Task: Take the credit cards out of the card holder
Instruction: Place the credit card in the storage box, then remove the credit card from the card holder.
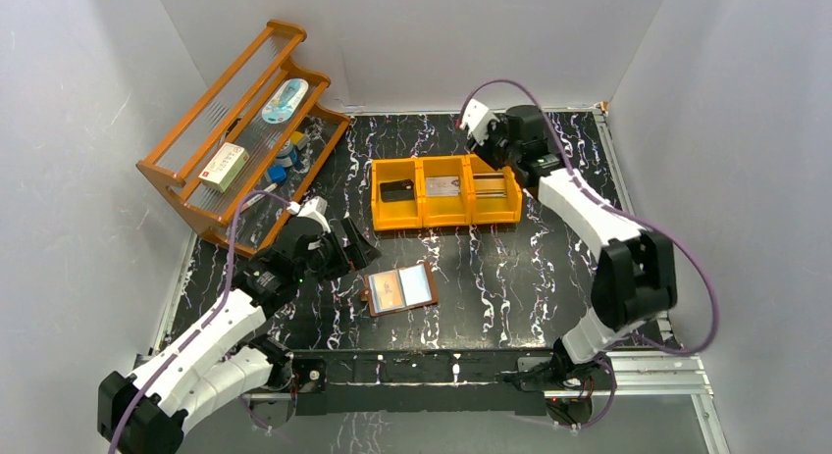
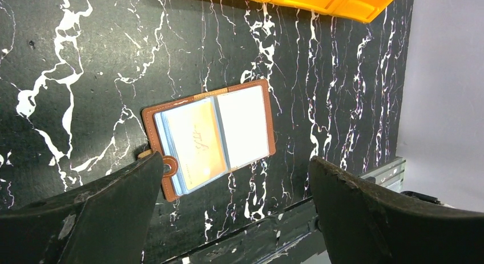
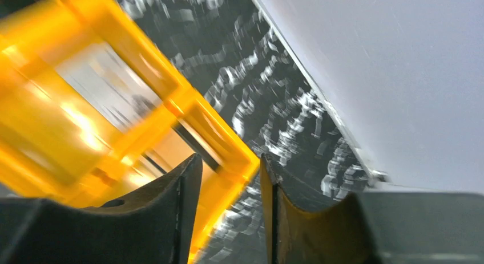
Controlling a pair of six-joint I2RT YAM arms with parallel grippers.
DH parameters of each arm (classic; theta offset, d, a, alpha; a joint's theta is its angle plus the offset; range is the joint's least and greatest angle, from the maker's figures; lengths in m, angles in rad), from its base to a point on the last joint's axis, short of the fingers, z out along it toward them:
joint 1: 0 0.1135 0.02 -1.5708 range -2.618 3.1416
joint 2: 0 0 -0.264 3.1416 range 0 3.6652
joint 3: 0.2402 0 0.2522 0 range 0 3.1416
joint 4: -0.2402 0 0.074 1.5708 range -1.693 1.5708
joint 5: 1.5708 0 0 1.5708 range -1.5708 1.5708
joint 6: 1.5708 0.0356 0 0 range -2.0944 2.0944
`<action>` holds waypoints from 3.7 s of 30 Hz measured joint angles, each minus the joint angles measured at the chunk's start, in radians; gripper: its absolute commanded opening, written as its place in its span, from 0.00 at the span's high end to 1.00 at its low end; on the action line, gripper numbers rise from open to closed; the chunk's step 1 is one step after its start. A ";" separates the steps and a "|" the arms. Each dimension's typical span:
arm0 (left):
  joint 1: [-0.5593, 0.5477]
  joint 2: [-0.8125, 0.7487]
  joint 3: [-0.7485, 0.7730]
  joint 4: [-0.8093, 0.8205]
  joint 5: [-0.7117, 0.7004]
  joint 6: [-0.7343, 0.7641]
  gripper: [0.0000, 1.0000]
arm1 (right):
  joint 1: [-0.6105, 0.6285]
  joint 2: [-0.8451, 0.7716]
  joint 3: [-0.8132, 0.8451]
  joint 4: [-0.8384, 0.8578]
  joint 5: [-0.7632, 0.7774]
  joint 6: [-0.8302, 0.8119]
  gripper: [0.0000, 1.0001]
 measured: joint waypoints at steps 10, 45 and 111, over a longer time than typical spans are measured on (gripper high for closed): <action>0.000 0.059 0.008 0.025 0.026 -0.002 0.06 | 0.019 -0.296 -0.212 0.172 -0.404 1.069 0.55; 0.000 -0.141 0.078 -0.499 -0.474 -0.337 0.08 | 0.773 0.273 0.060 -0.385 0.172 1.430 0.16; 0.007 0.539 0.037 0.206 0.137 -0.200 0.56 | 0.426 0.115 -0.495 0.378 -0.484 1.663 0.45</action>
